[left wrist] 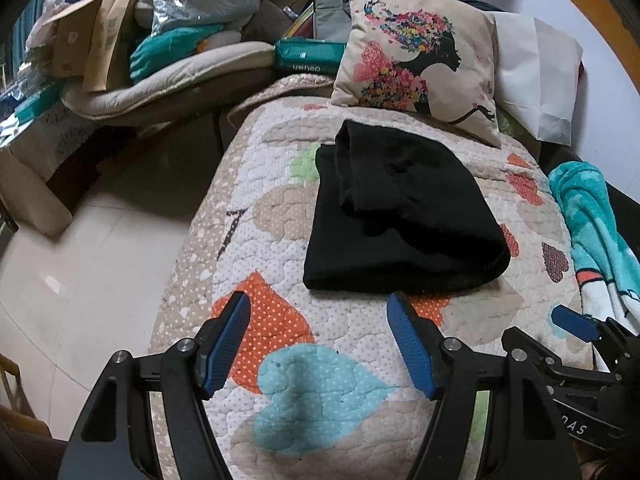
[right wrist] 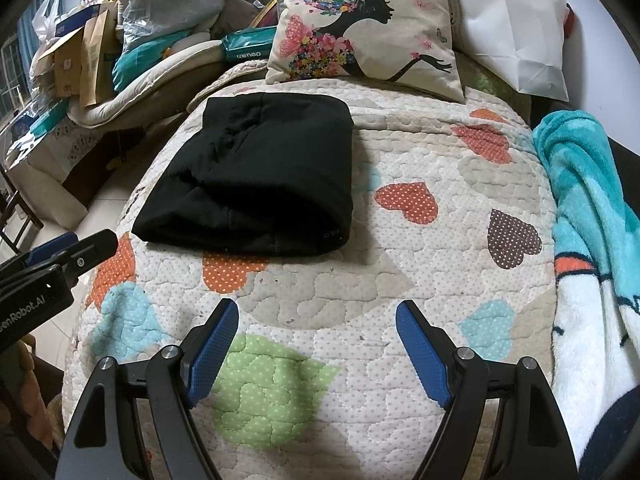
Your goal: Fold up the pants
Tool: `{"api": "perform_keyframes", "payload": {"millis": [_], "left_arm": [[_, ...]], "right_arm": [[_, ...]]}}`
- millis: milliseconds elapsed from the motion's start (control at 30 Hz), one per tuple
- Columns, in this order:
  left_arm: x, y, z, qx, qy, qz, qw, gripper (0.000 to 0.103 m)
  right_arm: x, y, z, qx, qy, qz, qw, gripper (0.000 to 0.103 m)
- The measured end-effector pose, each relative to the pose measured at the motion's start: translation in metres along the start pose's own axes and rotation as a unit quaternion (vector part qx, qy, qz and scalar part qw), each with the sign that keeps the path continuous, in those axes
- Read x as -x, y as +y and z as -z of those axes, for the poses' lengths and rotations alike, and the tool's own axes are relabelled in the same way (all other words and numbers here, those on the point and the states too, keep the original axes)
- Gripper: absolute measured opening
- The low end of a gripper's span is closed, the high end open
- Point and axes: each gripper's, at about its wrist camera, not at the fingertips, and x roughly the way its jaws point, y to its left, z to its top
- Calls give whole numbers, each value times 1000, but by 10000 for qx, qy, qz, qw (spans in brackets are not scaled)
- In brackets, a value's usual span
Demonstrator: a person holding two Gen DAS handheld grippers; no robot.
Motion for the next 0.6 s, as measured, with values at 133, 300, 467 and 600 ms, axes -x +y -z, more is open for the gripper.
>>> {"api": "perform_keyframes", "payload": {"millis": [133,300,467,600], "left_arm": [[15,-2,-3,-77,-441,-260,9987,70],[56,-4,-12,-130,-1564,-442,9866,100],[62,0,-17,37,-1762,-350,9837,103],[33,3,-15,164,-846,-162,9961,103]], "right_arm": [[-1,0,0,13,-23,-2,10000,85],[5,1,-2,56,-180,-35,9998,85],[9,5,-4,155,-266,-19,9995,85],[7,4,-3,112,-212,-26,9997,85]]}}
